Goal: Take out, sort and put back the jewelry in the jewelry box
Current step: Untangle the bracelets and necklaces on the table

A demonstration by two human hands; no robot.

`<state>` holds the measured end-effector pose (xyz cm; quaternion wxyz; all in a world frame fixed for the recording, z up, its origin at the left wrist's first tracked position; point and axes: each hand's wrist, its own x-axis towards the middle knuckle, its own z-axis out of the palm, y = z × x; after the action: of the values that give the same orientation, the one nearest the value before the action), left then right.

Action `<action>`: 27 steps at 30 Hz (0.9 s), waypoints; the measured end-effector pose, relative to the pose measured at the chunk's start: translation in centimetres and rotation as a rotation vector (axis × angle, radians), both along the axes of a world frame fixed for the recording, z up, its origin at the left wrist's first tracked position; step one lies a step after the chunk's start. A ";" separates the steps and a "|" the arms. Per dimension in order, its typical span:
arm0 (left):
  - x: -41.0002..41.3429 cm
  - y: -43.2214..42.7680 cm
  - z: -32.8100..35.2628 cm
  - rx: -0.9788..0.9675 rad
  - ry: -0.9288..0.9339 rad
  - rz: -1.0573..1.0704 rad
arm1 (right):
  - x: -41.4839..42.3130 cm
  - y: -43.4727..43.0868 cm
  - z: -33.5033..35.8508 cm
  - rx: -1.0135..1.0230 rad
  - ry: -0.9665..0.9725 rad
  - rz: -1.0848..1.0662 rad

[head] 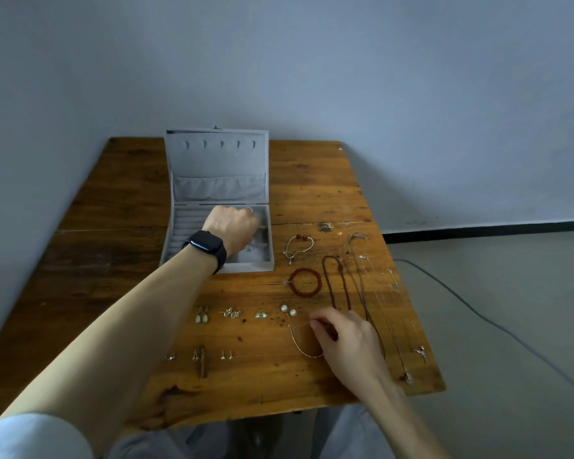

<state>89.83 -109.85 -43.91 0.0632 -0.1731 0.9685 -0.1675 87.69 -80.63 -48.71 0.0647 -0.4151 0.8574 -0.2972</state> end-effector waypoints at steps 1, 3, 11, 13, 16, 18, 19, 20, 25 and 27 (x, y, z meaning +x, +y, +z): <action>0.2 -0.1 0.1 0.020 0.027 0.013 | 0.0 -0.1 0.0 -0.002 0.000 0.001; 0.6 -0.2 0.3 0.079 0.103 0.058 | -0.1 -0.3 0.0 -0.004 -0.009 0.001; 2.1 0.2 3.8 0.458 0.409 0.205 | -0.5 -0.9 0.1 0.015 0.005 0.019; 2.6 0.6 4.7 0.546 0.450 0.211 | -0.5 -0.9 0.1 0.011 0.007 0.014; 3.4 1.4 5.7 0.637 0.493 0.179 | -0.2 -0.6 0.3 -0.060 -0.004 -0.027; 3.9 2.2 6.4 0.710 0.521 0.151 | 0.1 -0.1 0.6 -0.141 -0.082 -0.081; 4.3 2.7 6.7 0.747 0.525 0.133 | 0.2 0.1 0.9 -0.186 -0.141 -0.105; 4.6 3.2 7.0 0.783 0.521 0.112 | 0.4 0.3 1.2 -0.229 -0.206 -0.124; 6.9 6.6 8.5 1.077 0.492 0.029 | 1.6 0.0 4.0 -0.375 -0.505 -0.121; 7.6 7.9 8.7 1.189 0.446 0.007 | 2.2 -0.3 5.2 -0.400 -0.585 -0.078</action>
<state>97.44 -101.96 -35.16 -0.0544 -0.1421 0.8854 0.4393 89.89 -80.95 -43.52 0.2136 -0.2836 0.7427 -0.5677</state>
